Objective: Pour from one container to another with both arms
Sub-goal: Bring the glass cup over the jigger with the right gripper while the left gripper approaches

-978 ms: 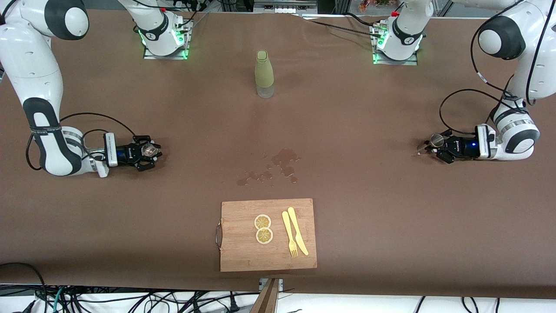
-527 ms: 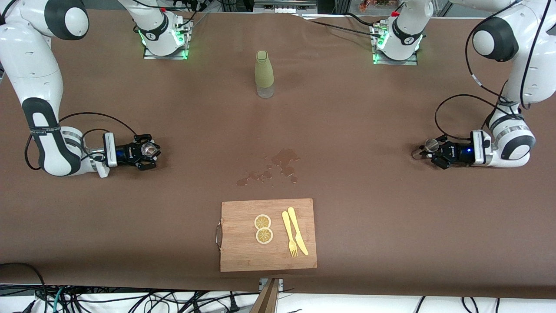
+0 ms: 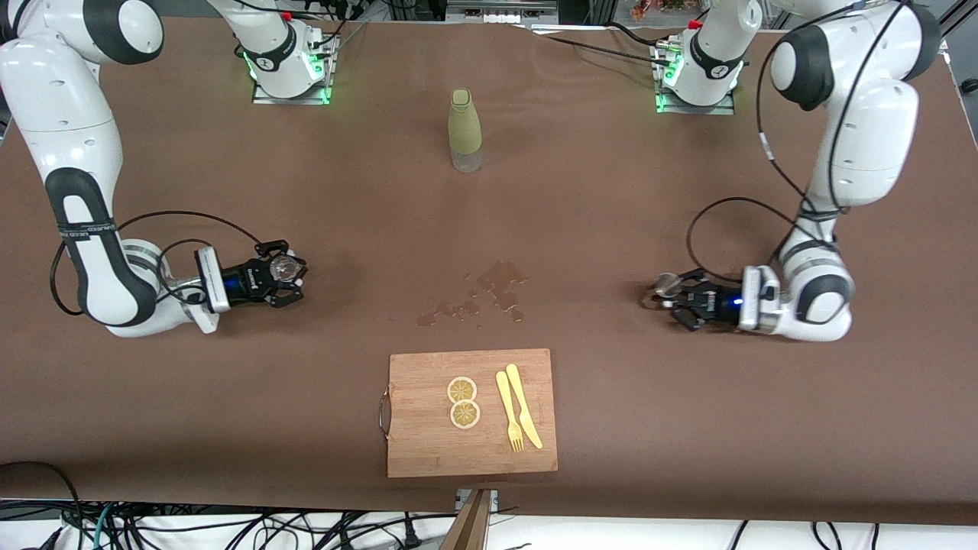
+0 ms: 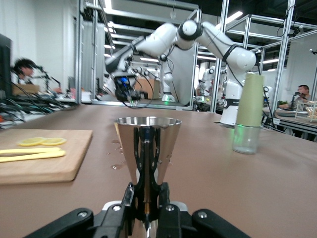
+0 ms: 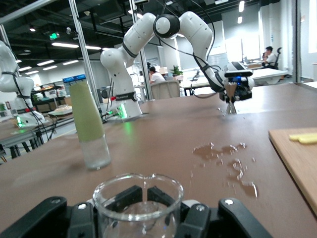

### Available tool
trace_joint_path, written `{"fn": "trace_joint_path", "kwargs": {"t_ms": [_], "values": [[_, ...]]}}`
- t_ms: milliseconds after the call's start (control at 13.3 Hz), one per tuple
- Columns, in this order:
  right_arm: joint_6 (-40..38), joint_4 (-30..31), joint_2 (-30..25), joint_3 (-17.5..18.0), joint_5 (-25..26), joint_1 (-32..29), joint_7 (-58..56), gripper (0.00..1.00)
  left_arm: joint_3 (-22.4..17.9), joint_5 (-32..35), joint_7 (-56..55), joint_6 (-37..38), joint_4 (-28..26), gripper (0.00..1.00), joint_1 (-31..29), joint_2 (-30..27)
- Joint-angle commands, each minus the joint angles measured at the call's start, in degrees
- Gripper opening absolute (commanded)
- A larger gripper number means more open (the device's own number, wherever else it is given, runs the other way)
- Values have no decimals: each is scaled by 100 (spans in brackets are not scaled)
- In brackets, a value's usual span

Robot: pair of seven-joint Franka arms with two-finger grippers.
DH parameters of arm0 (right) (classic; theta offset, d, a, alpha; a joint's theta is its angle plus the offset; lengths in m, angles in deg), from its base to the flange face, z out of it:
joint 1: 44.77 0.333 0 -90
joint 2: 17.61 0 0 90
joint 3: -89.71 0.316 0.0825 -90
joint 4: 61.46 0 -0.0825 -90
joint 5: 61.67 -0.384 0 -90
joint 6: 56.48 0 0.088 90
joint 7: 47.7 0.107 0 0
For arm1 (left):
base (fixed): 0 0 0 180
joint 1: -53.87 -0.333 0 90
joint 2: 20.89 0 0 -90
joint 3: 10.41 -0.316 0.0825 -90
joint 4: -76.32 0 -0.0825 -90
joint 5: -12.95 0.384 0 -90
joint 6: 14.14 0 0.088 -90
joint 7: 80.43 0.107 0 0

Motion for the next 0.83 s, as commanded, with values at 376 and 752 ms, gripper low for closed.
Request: {"fn": "trace_joint_path", "kwargs": {"t_ms": [376, 752], "values": [[1708, -483, -111, 298, -1017, 1355, 1457, 5, 1158, -346, -1264, -1796, 385, 0, 883, -58], [3185, -483, -418, 307, -1018, 2190, 2265, 3, 1405, -399, -1370, -2271, 657, 0, 1085, 47]]}}
